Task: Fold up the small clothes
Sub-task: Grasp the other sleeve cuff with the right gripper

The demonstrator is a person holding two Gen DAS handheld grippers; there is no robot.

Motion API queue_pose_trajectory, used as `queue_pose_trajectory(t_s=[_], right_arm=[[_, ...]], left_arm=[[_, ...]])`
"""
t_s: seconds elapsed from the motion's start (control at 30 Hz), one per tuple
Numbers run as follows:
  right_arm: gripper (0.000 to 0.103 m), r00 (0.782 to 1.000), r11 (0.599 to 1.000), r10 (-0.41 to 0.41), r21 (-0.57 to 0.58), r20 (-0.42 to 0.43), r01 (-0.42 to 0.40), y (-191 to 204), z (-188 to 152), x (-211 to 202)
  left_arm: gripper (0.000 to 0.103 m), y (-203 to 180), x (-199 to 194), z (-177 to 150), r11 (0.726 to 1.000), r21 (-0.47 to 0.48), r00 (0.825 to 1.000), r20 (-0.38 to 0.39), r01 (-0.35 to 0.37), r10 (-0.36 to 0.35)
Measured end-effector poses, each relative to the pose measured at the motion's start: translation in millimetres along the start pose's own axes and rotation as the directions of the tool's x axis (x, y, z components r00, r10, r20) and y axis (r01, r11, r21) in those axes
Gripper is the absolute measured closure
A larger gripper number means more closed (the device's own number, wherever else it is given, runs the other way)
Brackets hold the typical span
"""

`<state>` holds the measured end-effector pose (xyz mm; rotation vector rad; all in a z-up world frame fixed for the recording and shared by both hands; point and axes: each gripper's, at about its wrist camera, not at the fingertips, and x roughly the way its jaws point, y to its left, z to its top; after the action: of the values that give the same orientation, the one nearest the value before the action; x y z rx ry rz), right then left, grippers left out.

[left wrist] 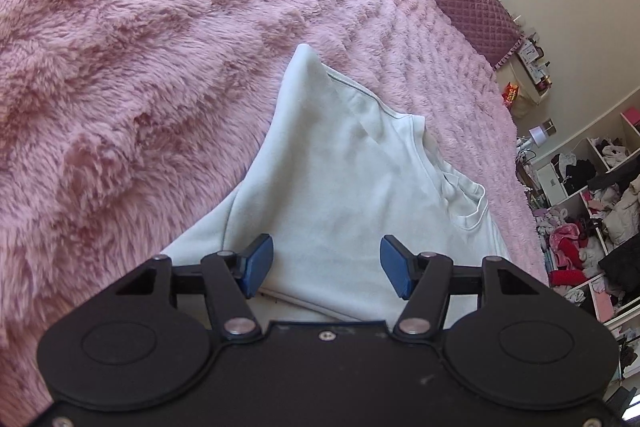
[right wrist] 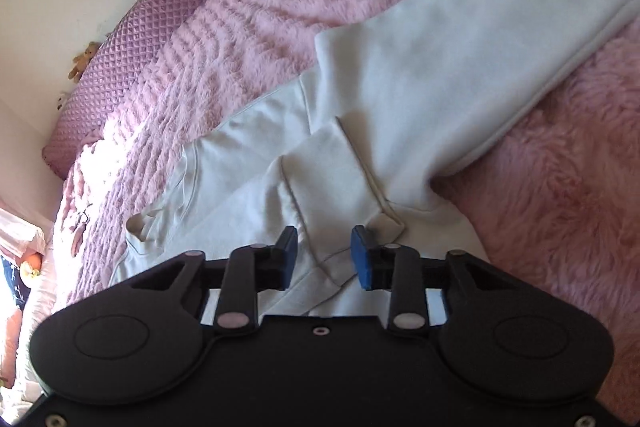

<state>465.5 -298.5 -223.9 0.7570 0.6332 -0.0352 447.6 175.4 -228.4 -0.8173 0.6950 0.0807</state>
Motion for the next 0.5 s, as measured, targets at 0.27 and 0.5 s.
queue_pose_trajectory(t_s=[0.27,0.5], right_arm=[[0.053,0.945,0.986,-0.111,0.157,0.308,0.064,-125,77,-129],[0.053,0.881,0.836,-0.246,0.549,0.405,-0.019,-259,128,-166]], left_arm=[[0.042,-35,-49,-23,0.983,0.153,0.993,-0.070,0.103,-0.094],[0.042,-46,-54,-44,0.979,0.191,0.994,-0.093,0.069,-0.052]])
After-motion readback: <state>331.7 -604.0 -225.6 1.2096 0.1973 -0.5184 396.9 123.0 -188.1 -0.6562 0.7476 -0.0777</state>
